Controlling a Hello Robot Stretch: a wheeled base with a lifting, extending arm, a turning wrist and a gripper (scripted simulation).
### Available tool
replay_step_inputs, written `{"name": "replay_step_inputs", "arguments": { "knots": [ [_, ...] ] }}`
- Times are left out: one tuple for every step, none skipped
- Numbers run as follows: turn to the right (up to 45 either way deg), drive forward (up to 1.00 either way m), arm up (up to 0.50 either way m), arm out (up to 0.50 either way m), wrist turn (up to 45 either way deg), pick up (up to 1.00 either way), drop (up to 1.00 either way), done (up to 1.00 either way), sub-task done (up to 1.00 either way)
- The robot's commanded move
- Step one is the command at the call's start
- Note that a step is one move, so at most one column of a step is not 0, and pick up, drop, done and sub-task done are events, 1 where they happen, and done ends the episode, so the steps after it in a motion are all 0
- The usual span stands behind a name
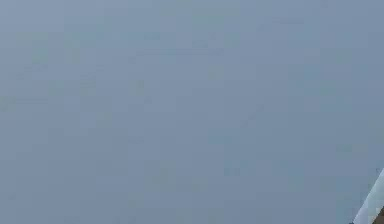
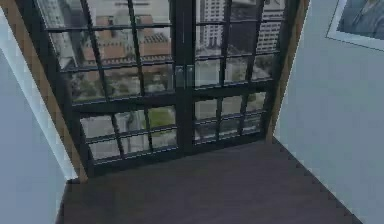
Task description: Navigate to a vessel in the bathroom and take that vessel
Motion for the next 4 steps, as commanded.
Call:
{"name": "replay_step_inputs", "arguments": {
  "knots": [
    [45.0, 0.00, 0.00, 0.00, 0.0, 0.00, 0.00, 0.00, 0.00],
    [27.0, 0.00, 0.00, 0.00, 0.0, 0.00, 0.00, 0.00, 0.00],
    [0.0, 0.25, 0.00, 0.00, 0.0, 0.00, 0.00, 0.00, 0.00],
    [45.0, 0.00, 0.00, 0.00, 0.0, 0.00, 0.00, 0.00, 0.00]
  ]
}}
